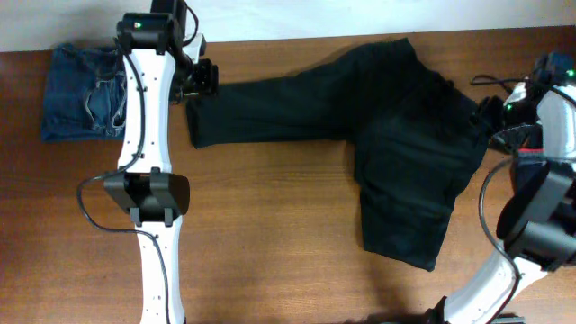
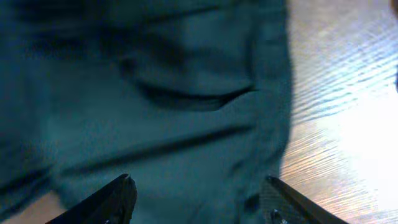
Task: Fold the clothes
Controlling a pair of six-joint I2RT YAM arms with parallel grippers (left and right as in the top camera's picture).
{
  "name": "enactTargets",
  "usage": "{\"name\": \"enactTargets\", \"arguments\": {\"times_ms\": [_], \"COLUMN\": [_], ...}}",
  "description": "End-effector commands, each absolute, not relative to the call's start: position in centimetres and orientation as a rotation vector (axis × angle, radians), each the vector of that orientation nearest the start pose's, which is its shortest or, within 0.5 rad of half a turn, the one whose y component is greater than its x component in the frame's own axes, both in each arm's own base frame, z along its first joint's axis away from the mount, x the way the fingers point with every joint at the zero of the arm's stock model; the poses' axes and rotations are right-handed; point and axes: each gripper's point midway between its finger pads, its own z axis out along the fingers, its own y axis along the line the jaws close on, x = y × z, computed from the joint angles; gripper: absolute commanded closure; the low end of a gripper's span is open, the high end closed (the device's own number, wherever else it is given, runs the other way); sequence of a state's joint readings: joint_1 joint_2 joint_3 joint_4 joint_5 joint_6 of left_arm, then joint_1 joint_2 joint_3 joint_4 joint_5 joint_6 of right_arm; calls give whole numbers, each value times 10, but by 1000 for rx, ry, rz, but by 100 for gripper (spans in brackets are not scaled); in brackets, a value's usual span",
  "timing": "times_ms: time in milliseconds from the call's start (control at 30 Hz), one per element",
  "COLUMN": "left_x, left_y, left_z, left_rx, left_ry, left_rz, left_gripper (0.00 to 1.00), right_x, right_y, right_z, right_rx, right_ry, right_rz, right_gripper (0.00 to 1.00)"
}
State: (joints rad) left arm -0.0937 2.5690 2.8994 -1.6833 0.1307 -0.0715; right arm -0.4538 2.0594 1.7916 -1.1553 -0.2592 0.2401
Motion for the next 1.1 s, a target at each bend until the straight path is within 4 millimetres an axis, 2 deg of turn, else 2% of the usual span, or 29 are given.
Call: {"name": "enactTargets", "arguments": {"times_ms": [0,100,233,267,300,333,367,400,500,600,700,833,900,933,967,1033,1067], "left_x": [501,500,497,496,496,496,496,495,493,491,487,488,491,494,495,497,498], "left_y": [-68,-67,-72,-74,-74,-74,-74,-74,-74,-73,-72,-69,-69,-70,-71,-73,-75], "left_z": [187,194,204,209,210,211,210,209,201,192,182,165,157,151,144,132,126], "left_rx": [35,21,33,36,32,31,26,20,7,3,-2,-9,-10,-10,-8,-4,0], "left_ry": [2855,2841,2820,2811,2808,2808,2808,2815,2843,2878,2914,2952,2959,2963,2971,2984,2991], "left_rz": [-228,-231,-265,-277,-277,-277,-277,-278,-278,-276,-267,-238,-238,-238,-238,-237,-238], "left_gripper": [30,30,30,30,30,29,29,29,29,28,28,30,39,47,57,66,72], "right_x": [415,418,429,434,437,447,452,462,495,520,537,555,559,561,561,563,565], "right_y": [-120,-106,-53,-34,-23,-3,6,18,45,59,68,63,56,53,51,51,52], "right_z": [136,141,149,151,152,156,157,160,171,181,178,149,130,119,102,85,78], "right_rx": [756,704,383,271,212,115,74,17,-97,-125,-144,-122,-85,-71,-61,-60,-60], "right_ry": [2755,2761,2776,2777,2773,2750,2733,2698,2574,2477,2429,2435,2462,2479,2508,2530,2535], "right_rz": [432,436,579,589,588,576,566,551,430,312,255,230,223,226,232,234,234], "right_gripper": [28,28,28,28,27,20,14,3,1,1,1,1,2,6,11,17,27]}}
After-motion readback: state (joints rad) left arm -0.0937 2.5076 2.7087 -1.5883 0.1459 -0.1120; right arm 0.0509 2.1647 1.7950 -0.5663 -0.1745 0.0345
